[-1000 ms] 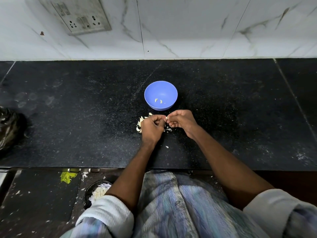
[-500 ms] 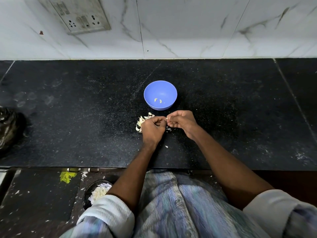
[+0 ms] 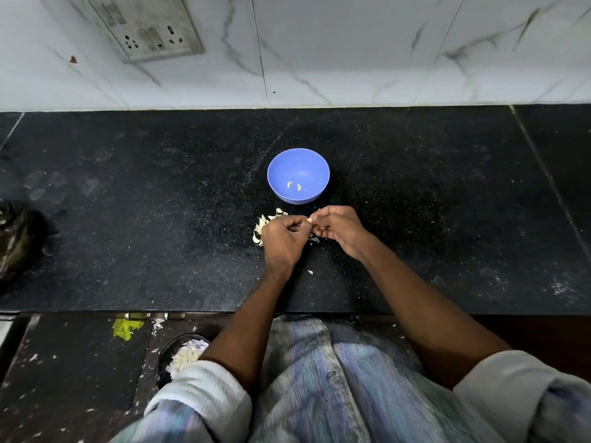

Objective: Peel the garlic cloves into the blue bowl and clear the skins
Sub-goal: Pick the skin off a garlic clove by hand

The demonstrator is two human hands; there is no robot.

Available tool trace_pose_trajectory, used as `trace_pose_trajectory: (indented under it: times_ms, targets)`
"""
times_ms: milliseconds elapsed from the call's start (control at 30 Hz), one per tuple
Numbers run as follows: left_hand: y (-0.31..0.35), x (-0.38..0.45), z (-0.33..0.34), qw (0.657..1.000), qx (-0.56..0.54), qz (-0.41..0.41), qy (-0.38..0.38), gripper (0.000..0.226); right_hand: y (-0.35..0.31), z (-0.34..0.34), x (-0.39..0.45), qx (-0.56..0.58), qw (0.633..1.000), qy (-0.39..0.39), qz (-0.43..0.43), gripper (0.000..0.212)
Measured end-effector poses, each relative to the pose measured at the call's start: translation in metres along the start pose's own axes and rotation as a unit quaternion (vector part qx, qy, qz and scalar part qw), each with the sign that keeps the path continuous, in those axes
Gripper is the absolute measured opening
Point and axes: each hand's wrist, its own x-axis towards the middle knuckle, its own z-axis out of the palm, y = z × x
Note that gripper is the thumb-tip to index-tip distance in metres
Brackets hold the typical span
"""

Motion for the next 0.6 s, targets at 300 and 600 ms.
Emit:
trace_pose_trajectory:
  times_ms: [300,600]
  targets:
    - [-0.0050,0.0054,0.0036,0.980,-0.147,-0.128,-0.039,0.011,-0.0033,-0.0028,-0.0005,0.083,0.996,-0.025,0.017,0.020]
    - [-0.0081,0.0048,0.0024,0.982,-0.121,-0.140,-0.026,0.023,-0.0012,-0.0040,-0.0027,0.037,0.999,-0.013,-0.001,0.022]
